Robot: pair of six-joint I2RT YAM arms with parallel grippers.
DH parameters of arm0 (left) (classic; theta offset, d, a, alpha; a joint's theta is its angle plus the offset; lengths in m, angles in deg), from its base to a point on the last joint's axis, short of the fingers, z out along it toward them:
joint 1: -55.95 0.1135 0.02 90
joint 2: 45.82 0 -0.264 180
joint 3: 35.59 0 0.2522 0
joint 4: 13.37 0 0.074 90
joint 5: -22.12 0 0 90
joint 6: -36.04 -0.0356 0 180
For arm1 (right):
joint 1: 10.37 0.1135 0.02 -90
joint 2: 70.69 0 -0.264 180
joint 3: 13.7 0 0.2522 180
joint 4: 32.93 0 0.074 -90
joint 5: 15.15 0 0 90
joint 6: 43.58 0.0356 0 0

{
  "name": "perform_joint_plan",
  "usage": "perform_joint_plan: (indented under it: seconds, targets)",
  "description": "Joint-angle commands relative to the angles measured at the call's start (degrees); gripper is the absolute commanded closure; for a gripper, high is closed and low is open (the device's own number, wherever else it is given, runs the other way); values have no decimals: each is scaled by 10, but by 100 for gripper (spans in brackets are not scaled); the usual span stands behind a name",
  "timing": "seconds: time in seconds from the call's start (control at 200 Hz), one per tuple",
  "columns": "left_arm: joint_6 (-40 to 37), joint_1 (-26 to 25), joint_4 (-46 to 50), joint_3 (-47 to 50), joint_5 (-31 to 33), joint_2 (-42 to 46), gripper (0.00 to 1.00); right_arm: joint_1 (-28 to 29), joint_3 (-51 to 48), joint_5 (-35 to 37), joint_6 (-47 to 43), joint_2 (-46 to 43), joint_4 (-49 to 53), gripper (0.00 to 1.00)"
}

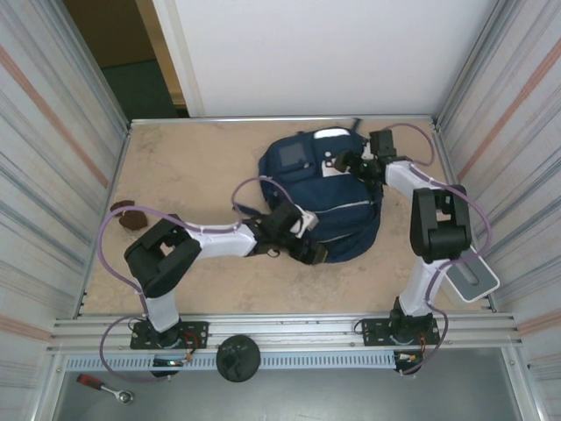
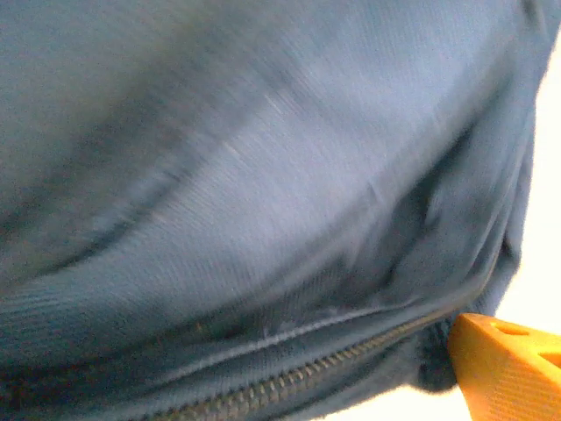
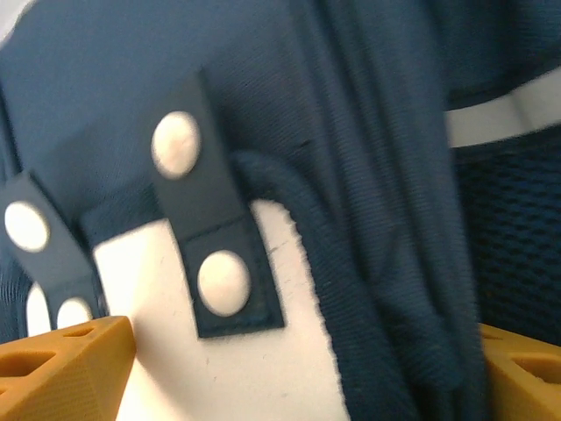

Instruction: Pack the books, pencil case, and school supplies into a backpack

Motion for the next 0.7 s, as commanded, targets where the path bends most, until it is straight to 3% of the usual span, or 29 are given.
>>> perform_joint_plan:
  seconds: [0.0, 0.115, 0.261, 0.501, 0.606, 0.696]
  targets:
    - [-65, -63, 12, -59, 14, 1, 3, 65, 82, -73, -50, 41, 101, 16]
    - [-98, -99, 58, -73, 47, 0, 3, 68, 126, -28, -88, 46, 148, 15]
    - [-130, -106, 71, -46, 54, 39, 3, 51, 124, 41, -111, 9, 174, 15]
    - [-192, -102, 56, 55, 96, 206, 1, 52, -40, 40, -77, -152, 114, 15]
    - [-178, -66, 56, 96, 119, 285, 1, 59, -135, 48, -52, -237, 88, 15]
    - [-144, 11, 63, 127, 119, 334, 1, 55, -208, 56, -34, -299, 83, 15]
